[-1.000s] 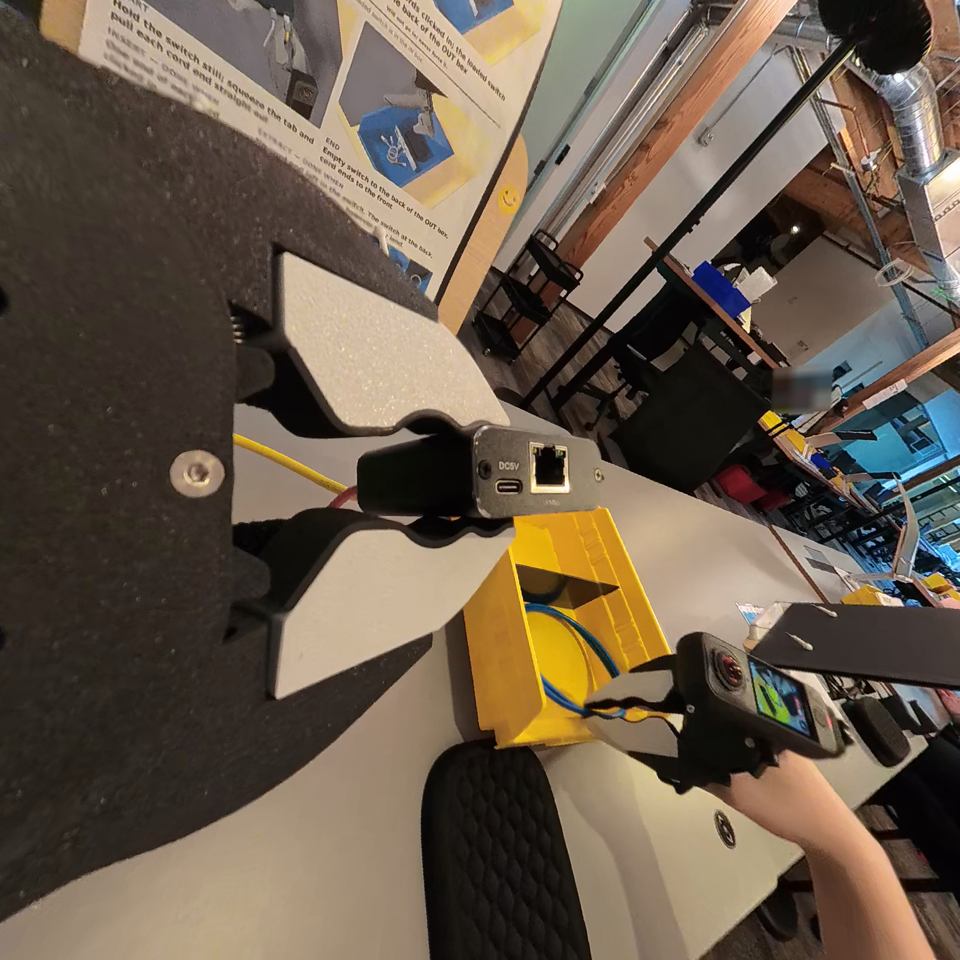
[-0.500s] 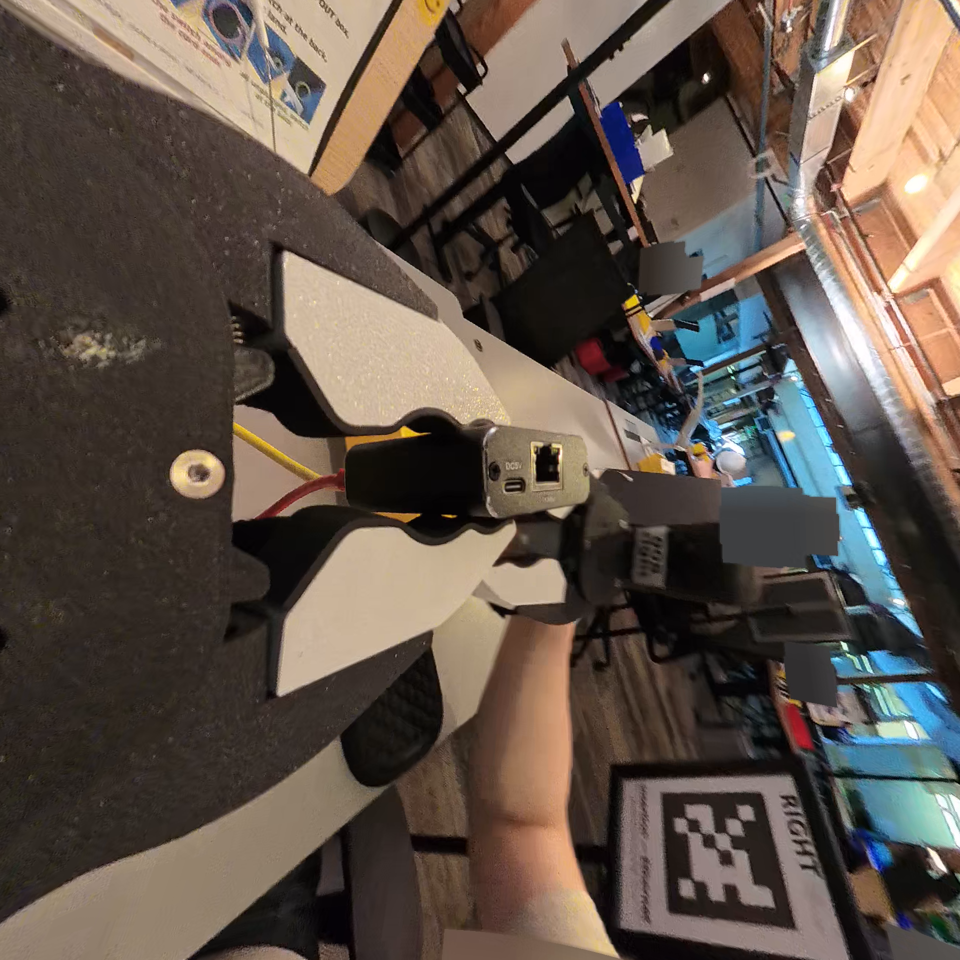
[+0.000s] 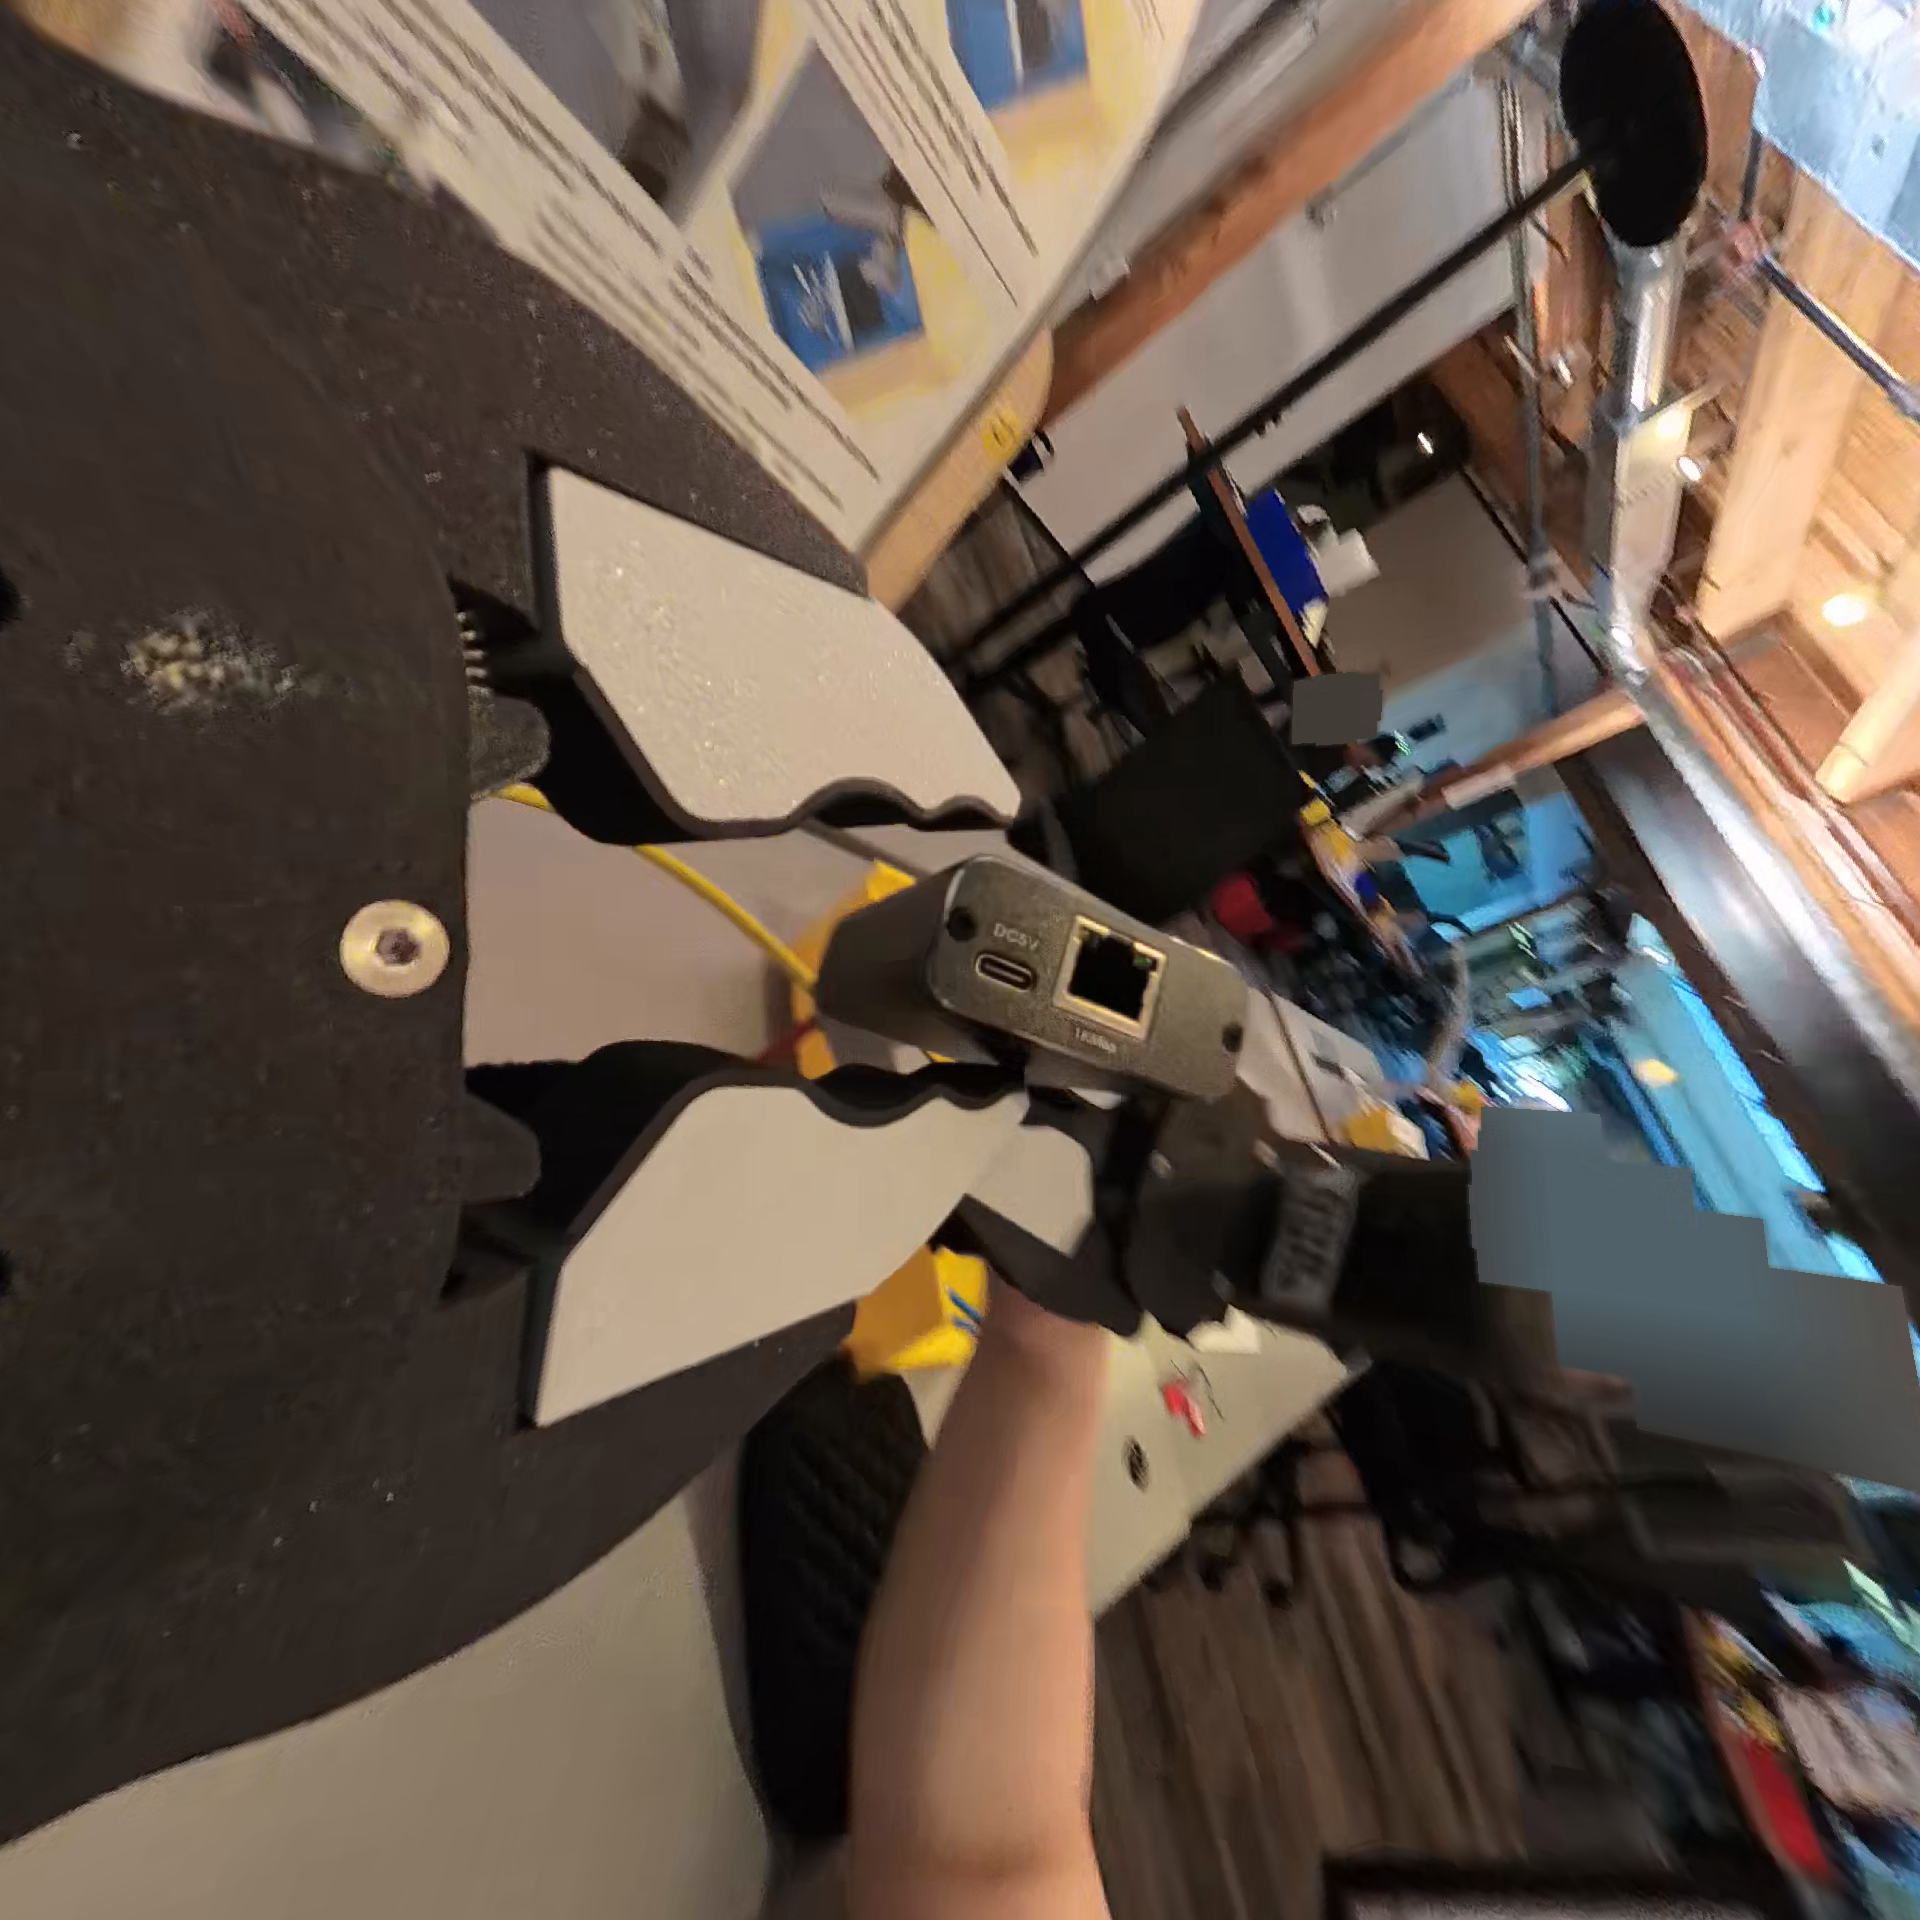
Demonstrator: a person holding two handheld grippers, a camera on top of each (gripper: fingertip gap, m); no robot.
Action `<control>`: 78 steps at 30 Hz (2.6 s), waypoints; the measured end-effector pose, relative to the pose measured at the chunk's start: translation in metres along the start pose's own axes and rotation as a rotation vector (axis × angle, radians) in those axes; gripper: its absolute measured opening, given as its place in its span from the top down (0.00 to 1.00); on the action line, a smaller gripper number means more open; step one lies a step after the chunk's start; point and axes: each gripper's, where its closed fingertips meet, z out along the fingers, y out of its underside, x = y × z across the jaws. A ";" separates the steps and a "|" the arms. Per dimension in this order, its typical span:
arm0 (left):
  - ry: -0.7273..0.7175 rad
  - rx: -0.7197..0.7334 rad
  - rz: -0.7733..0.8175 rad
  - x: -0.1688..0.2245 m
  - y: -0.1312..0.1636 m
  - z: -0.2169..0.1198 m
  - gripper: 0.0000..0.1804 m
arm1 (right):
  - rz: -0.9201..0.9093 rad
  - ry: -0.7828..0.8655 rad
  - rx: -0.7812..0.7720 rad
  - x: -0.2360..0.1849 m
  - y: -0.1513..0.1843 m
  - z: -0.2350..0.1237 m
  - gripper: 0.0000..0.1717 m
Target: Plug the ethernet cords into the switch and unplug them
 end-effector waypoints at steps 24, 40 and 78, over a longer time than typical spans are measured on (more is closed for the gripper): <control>-0.267 -0.698 0.627 -0.015 0.076 0.004 0.85 | -0.553 0.393 -0.406 0.028 0.031 -0.010 0.96; -0.356 -0.608 0.632 -0.024 0.072 0.013 0.81 | -0.523 0.417 -0.460 0.038 0.033 -0.029 0.97; -0.351 -0.547 0.949 -0.008 0.076 0.038 0.85 | -0.839 0.286 -0.256 -0.005 0.005 -0.029 0.90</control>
